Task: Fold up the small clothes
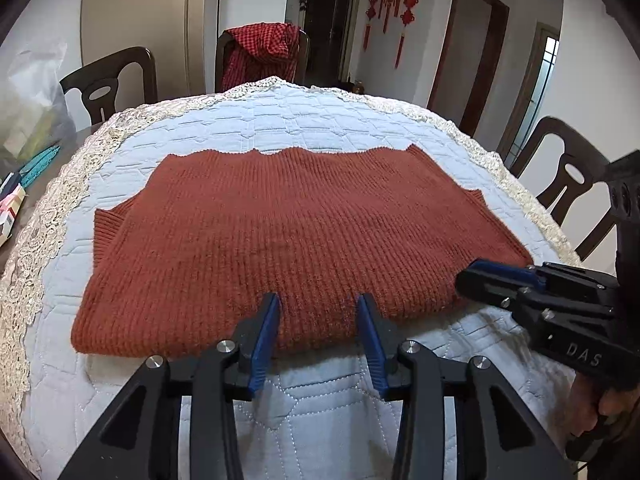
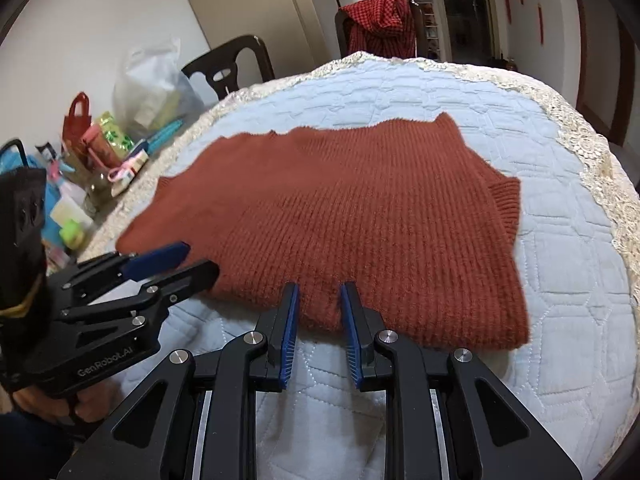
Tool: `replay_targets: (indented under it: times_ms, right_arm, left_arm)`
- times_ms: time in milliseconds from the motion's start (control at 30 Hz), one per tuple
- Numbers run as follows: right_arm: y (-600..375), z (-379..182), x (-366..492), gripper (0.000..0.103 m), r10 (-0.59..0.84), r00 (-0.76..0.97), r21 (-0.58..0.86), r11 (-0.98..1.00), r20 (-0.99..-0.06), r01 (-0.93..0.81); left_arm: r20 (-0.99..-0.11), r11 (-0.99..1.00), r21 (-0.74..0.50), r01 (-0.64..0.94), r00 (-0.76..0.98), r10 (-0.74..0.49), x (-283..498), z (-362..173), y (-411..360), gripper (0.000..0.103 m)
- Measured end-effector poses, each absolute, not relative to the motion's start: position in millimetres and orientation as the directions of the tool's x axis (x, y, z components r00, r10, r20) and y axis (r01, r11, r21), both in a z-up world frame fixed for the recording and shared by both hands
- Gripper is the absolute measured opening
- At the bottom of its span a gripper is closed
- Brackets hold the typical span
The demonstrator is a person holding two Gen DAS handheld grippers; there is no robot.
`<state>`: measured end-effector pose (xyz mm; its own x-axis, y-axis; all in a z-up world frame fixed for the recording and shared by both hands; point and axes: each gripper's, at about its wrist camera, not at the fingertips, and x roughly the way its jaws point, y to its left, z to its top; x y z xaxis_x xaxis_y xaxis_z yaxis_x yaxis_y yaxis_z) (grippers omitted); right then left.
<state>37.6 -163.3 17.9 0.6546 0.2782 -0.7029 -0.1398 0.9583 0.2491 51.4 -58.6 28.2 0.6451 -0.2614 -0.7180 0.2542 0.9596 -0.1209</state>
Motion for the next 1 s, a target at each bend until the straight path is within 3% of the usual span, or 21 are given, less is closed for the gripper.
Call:
replay_targets:
  times_ms: [433,600,1000]
  right_arm:
    - [-216.2,17.1,28.1,0.022,0.181,0.694,0.275,0.961,-0.697,0.025]
    - [-221.2,12.5,29.1,0.022,0.199,0.69,0.298,0.954,-0.696,0.026]
    - [-223.7,17.1,22.2,0.022,0.2,0.698,0.308,0.951,-0.688,0.032]
  left_arm:
    - [-0.706,0.984,-0.087,0.156,0.687,-0.171,54.9,32.2,-38.9,0.043]
    - [-0.724,0.995,-0.07,0.07,0.683,-0.1,58.6,23.9,-17.2,0.043]
    - [-0.715,0.995,-0.099,-0.016,0.697,-0.06,53.1,26.3,17.4,0.043]
